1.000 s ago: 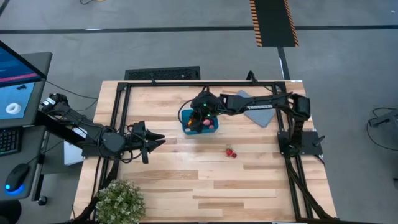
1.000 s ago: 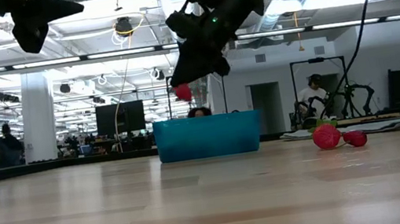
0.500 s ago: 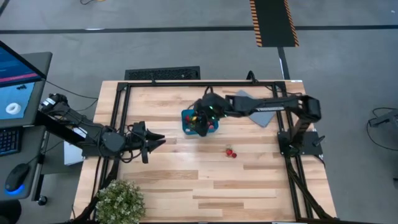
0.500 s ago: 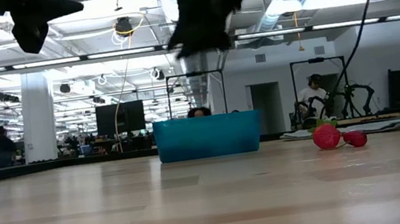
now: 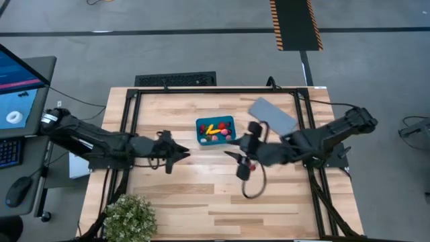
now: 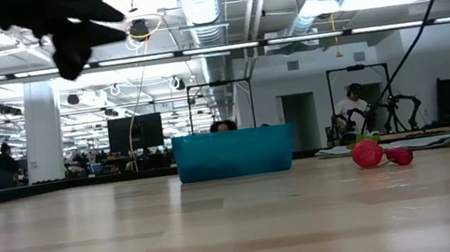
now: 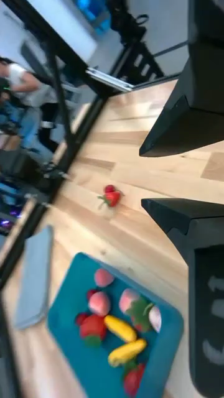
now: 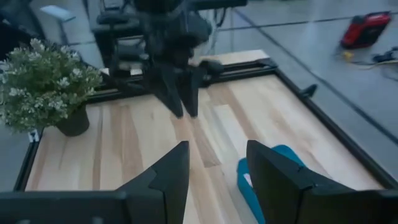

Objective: Pick and placing Produce into tupperware
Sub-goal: Put the red strawberry into the blue bin

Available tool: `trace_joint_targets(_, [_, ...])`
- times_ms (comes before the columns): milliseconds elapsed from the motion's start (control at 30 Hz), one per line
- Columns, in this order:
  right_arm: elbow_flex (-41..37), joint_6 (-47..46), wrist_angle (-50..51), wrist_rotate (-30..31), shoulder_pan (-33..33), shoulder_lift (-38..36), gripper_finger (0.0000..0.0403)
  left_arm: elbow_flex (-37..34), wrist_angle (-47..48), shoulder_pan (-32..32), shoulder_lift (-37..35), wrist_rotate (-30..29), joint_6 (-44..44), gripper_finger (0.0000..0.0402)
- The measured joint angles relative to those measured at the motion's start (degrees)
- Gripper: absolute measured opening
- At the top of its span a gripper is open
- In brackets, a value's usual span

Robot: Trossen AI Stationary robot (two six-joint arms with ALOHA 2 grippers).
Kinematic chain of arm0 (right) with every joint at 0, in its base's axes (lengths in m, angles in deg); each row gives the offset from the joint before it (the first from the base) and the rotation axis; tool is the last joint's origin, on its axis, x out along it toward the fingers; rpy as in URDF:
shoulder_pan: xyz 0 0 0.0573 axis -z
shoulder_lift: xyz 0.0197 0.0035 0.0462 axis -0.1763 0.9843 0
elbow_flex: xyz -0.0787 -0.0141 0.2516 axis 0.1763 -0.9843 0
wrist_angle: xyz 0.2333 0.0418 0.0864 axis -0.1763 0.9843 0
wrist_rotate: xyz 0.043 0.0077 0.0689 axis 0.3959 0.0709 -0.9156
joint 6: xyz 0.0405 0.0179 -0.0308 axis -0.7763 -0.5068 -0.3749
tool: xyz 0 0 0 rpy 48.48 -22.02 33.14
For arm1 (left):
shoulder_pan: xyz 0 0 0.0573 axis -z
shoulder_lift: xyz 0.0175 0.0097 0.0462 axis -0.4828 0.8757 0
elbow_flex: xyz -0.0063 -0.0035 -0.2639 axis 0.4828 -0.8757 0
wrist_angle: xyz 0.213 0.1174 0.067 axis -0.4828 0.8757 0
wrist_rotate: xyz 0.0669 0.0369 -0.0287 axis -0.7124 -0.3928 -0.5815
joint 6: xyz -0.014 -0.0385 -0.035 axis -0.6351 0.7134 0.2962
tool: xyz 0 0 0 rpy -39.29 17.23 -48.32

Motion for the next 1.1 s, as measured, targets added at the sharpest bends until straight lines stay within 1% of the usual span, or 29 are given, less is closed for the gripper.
trace_joint_targets(100, [0.0,-2.8,2.3,6.8,-4.5,-1.2,0.0182,2.6,-0.1,-3.4,5.8,6.1,-0.3,0.0107])
trace_joint_targets(233, [0.0,-6.5,4.6,12.2,-9.2,-2.0,0.0185,7.9,-0.9,-6.2,14.0,10.1,-1.3,0.0107])
trace_joint_targets(300, [0.0,-8.9,6.3,14.3,-11.0,-2.1,0.0185,11.4,-1.3,-7.1,18.0,9.8,-2.7,0.0107])
trace_joint_targets(400, [0.0,-12.7,9.0,15.6,-13.4,-2.0,0.0184,17.1,0.9,-8.1,23.6,9.7,-6.0,0.0109])
trace_joint_targets(533, [0.0,-16.9,10.8,16.5,-16.6,-2.0,0.0185,25.3,6.7,-8.4,30.7,11.4,-10.9,0.0126])
trace_joint_targets(633, [0.0,-17.5,10.6,21.4,-20.1,-2.0,0.0185,30.8,10.4,-8.4,35.8,11.4,-14.0,0.0154])
trace_joint_targets(767, [0.0,-17.5,10.8,31.6,-24.9,-2.0,0.0182,37.4,13.5,-8.3,41.1,11.1,-15.4,0.0195])
trace_joint_targets(833, [0.0,-18.0,11.1,36.2,-27.3,-2.4,0.0180,39.7,14.2,-8.4,43.5,11.4,-18.0,0.0207])
trace_joint_targets(900, [0.0,-20.4,13.4,38.1,-28.9,-3.1,0.0180,41.9,15.0,-8.5,45.7,11.8,-19.6,0.0214])
trace_joint_targets(933, [0.0,-23.0,16.2,38.6,-29.5,-3.5,0.0180,42.9,15.6,-8.6,46.6,11.8,-19.6,0.0216])
trace_joint_targets(1000, [-0.6,-32.7,25.5,40.3,-30.9,-4.2,0.0180,44.2,16.2,-8.9,47.9,11.9,-19.4,0.0217])
trace_joint_targets(1100, [-1.5,-53.5,44.9,42.2,-32.7,-5.1,0.0180,44.4,15.8,-9.1,48.2,12.2,-20.1,0.0217])
